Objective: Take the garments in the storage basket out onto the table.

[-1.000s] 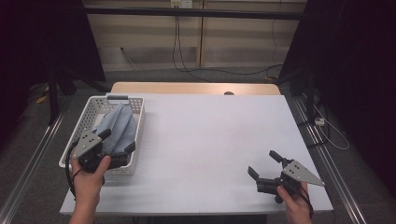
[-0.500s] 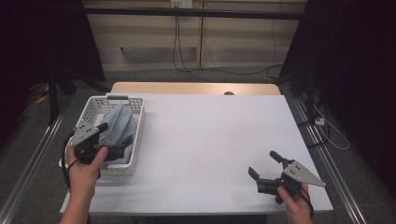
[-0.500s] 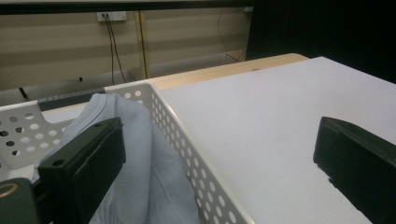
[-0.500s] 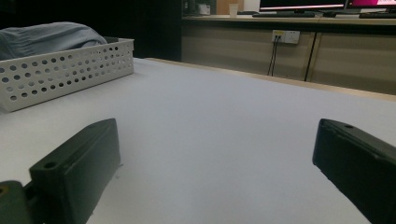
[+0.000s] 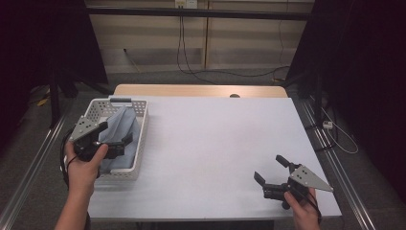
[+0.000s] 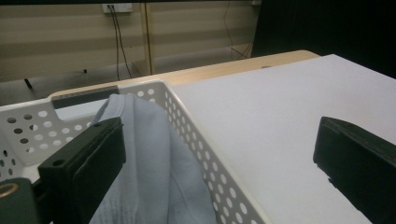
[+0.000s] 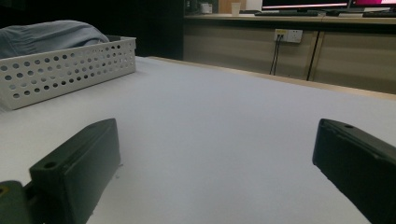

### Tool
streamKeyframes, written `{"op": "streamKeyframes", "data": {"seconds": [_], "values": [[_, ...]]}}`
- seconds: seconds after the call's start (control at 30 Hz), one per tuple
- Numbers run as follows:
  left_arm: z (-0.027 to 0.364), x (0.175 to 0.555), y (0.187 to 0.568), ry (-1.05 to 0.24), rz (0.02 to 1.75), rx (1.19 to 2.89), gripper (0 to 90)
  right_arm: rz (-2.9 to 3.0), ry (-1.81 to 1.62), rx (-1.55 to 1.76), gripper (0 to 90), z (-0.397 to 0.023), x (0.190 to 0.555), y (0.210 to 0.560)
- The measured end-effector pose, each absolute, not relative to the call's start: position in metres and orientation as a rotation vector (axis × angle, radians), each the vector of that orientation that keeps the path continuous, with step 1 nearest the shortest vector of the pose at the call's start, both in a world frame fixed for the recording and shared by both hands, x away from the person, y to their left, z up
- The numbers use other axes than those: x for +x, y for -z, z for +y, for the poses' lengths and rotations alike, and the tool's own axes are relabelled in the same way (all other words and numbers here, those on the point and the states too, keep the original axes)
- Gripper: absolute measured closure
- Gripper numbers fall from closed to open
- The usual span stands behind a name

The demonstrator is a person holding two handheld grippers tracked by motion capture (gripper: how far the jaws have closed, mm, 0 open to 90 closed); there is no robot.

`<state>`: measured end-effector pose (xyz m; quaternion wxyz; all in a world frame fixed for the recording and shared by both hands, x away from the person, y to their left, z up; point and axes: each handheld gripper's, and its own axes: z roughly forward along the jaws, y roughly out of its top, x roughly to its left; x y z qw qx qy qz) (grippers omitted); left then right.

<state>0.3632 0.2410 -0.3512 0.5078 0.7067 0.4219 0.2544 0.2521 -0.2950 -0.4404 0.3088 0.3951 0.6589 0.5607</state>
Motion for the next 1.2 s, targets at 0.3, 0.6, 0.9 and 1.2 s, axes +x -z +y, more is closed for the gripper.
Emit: {"op": "streamKeyframes", "data": {"seconds": [0.3,0.6,0.9,1.2], "values": [[0.254,0.372,0.351,-0.621,1.068,1.725,2.6,1.747,-1.488,1.041,0.6,-0.294,0.254,0.440],[0.260,0.382,0.346,-0.626,1.096,1.744,2.7,1.753,-1.484,1.034,0.6,-0.294,0.252,0.440],[0.262,0.395,0.340,-0.615,1.117,1.787,2.7,1.757,-1.487,1.033,0.8,-0.294,0.254,0.440],[0.265,0.405,0.345,-0.605,1.156,1.804,3.0,1.766,-1.486,1.026,0.8,-0.294,0.253,0.441]]}}
